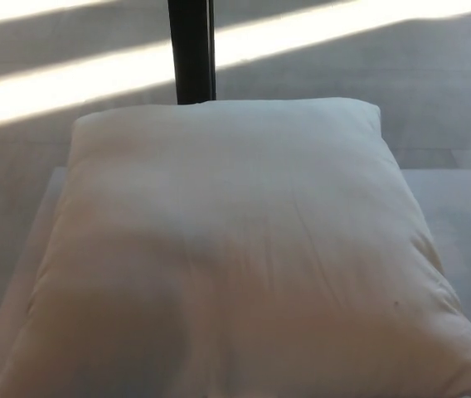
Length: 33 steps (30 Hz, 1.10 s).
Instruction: A hammer is kept on the right hand side and a pillow is kept on the left hand side on the desk infront of the robot and the robot uses its right hand to pick up the hammer and makes a downward swinging motion to hit the pillow
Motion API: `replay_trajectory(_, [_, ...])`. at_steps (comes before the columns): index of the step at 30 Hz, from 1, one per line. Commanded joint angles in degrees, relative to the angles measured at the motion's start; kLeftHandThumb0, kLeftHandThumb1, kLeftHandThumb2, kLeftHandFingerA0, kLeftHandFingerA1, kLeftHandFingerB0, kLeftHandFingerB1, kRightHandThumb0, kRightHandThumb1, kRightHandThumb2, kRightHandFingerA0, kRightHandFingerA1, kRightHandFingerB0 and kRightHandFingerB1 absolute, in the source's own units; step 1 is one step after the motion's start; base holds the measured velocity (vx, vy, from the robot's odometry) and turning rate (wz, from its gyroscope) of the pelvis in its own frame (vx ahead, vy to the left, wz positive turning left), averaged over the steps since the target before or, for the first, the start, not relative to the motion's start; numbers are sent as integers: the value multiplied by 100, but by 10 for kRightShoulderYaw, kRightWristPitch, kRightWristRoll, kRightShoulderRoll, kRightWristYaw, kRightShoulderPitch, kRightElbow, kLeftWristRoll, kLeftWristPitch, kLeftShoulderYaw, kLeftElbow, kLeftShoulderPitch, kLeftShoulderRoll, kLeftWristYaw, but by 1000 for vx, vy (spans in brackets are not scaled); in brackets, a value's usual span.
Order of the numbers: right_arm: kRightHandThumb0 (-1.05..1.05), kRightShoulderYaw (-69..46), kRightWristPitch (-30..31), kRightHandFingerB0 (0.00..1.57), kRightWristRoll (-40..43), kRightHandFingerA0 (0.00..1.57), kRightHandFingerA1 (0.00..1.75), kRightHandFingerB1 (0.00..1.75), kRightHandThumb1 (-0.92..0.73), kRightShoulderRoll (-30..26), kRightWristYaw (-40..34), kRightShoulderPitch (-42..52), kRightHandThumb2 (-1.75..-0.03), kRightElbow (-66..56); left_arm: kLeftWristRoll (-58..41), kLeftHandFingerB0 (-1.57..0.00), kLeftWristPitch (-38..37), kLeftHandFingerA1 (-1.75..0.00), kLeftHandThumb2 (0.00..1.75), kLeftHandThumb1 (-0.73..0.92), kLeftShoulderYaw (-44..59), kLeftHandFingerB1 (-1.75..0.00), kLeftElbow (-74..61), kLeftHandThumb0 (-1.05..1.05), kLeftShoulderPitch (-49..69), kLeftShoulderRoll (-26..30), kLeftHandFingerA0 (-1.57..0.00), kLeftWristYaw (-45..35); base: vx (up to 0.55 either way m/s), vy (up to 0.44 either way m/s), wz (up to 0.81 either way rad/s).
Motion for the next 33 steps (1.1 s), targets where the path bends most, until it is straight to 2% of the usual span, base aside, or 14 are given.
replay_trajectory(1, [-29,209,-522,87,-257,99,160,117,-66,-141,-174,101,-81,100,-9,-64,-8,-47,59,62,7,-46,-4,-56,6,26,-69,0,0,0,0])
replay_trajectory(2, [-32,231,-505,85,-267,96,166,118,-66,-137,-173,111,-81,92,-7,-60,-15,-47,60,63,5,-45,-3,-56,8,26,-66,-9,0,0,0])
replay_trajectory(4, [-25,249,-500,88,-269,94,163,80,-65,-124,-174,124,-80,85,-5,-60,-15,-46,60,64,4,-44,1,-56,7,27,-65,-8,0,0,0])
replay_trajectory(7, [-23,259,-512,87,-267,93,162,89,-63,-121,-175,136,-81,80,-5,-61,-15,-46,59,63,4,-45,0,-55,8,27,-66,-6,0,0,0])
replay_trajectory(8, [-18,262,-563,79,-259,87,163,116,-66,-117,-167,160,-76,70,-2,-63,-13,-47,60,63,1,-45,-2,-57,6,28,-69,-2,0,0,0])
replay_trajectory(11, [-24,282,-544,71,-253,82,154,89,-71,-118,-127,163,-76,58,-6,-59,-13,-47,60,64,4,-44,-2,-56,6,28,-65,-7,0,0,0])
replay_trajectory(13, [-30,303,-552,51,-251,75,125,54,-75,-130,-79,160,-63,59,-7,-63,-11,-46,59,62,5,-45,0,-57,2,28,-68,-8,0,0,0])
replay_trajectory(17, [-41,322,-541,32,-244,58,117,38,-71,-147,-29,160,-61,49,-11,-60,-7,-47,59,61,7,-45,-3,-57,2,27,-66,-10,0,0,0])
replay_trajectory(18, [-47,332,-535,25,-246,45,100,34,-70,-151,-18,156,-60,52,-10,-61,-9,-47,59,61,7,-45,0,-57,1,27,-68,-8,0,0,0])
replay_trajectory(19, [-64,342,-520,7,-247,37,89,45,-59,-160,6,153,-89,46,-7,-62,-11,-47,59,62,5,-45,0,-57,2,27,-68,-6,0,0,0])
replay_trajectory(20, [-68,349,-503,3,-245,2,49,26,-52,-166,26,150,-92,39,-7,-62,-12,-47,59,61,5,-45,0,-58,3,27,-67,-7,0,0,0])
replay_trajectory(22, [-68,357,-487,3,-241,2,49,26,-52,-172,43,143,-92,35,-9,-62,-13,-47,59,61,7,-45,-1,-58,1,27,-67,-10,0,0,0])
replay_trajectory(23, [-87,358,-480,1,-237,0,15,7,-60,-176,51,143,-93,30,-9,-65,-12,-49,59,61,7,-46,-1,-58,2,27,-69,-9,0,0,0])
replay_trajectory(33, [-101,261,-440,0,-106,0,0,2,-57,-216,148,143,-89,-27,-12,-63,-6,-48,59,62,9,-46,-5,-57,1,27,-68,-6,0,0,0])
